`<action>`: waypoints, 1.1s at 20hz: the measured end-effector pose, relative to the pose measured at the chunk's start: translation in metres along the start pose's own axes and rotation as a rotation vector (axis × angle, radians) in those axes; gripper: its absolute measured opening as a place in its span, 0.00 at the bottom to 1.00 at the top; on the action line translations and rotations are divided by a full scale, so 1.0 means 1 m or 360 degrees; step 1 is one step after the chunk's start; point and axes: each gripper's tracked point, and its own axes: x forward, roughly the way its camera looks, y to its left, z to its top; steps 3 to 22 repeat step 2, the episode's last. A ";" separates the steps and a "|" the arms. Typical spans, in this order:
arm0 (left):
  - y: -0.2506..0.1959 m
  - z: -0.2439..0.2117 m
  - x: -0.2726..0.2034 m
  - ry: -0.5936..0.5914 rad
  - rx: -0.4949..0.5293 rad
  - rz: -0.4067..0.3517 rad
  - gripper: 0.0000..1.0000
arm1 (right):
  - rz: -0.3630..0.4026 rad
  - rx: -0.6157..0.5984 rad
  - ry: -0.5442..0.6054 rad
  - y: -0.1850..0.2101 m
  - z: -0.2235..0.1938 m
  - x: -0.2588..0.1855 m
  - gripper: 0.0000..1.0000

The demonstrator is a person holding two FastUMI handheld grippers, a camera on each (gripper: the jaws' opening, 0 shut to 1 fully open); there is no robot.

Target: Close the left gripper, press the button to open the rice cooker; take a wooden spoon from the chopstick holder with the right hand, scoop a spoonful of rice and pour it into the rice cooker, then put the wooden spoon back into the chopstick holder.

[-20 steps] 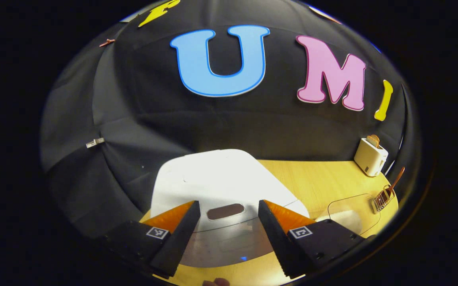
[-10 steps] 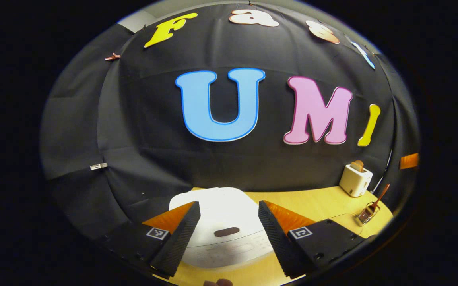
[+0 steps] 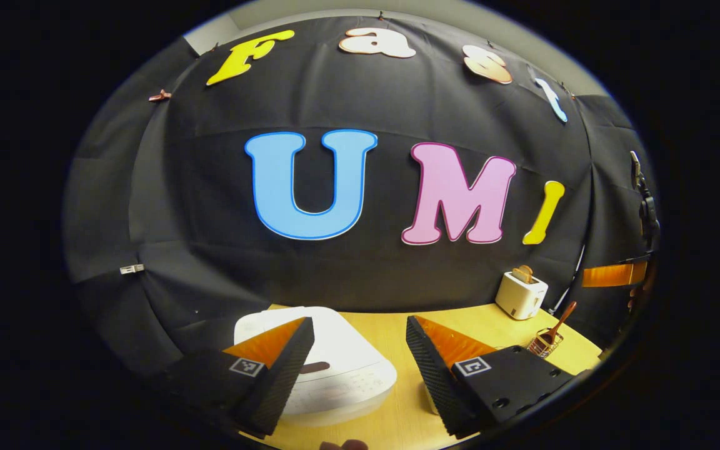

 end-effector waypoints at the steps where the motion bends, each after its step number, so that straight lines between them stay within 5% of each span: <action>1: -0.003 0.000 0.000 -0.0002 0.0010 -0.0012 0.94 | -0.0002 -0.0003 0.0001 0.000 -0.001 0.000 0.93; 22: -0.005 0.000 -0.001 -0.0004 0.0020 -0.0023 0.94 | -0.0009 -0.0007 0.0001 0.000 -0.002 -0.001 0.94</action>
